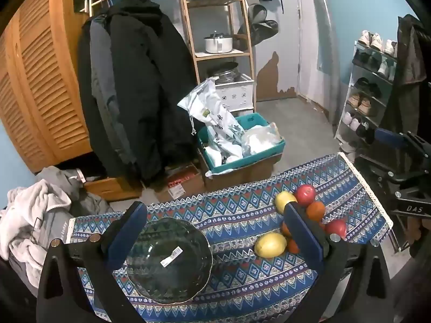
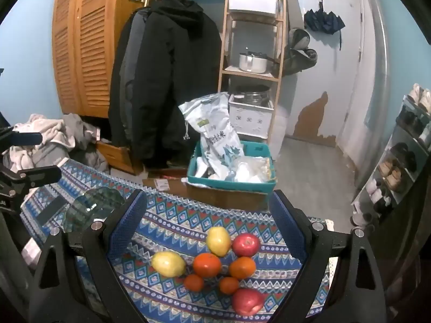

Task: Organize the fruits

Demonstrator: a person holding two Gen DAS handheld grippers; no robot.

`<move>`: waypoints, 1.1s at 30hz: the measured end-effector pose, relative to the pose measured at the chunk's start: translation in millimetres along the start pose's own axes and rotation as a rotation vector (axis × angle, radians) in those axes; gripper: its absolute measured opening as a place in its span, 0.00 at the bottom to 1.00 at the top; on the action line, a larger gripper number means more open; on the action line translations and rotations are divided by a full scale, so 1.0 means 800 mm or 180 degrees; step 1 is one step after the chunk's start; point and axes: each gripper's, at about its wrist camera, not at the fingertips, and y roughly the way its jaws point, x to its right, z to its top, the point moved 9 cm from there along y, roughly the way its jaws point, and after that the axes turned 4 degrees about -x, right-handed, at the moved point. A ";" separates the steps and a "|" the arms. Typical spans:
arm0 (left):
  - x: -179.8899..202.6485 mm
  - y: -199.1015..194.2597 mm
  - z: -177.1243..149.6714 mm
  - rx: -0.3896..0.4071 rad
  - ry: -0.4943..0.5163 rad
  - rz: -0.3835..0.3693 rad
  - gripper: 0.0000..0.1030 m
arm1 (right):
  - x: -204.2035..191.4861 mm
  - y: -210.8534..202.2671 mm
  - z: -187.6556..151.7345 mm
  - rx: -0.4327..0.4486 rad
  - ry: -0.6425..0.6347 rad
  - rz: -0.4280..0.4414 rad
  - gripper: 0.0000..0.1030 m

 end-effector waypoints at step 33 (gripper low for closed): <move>0.004 0.002 -0.005 -0.0008 0.0008 -0.0092 0.99 | -0.004 0.001 -0.005 -0.0029 -0.0068 0.0040 0.88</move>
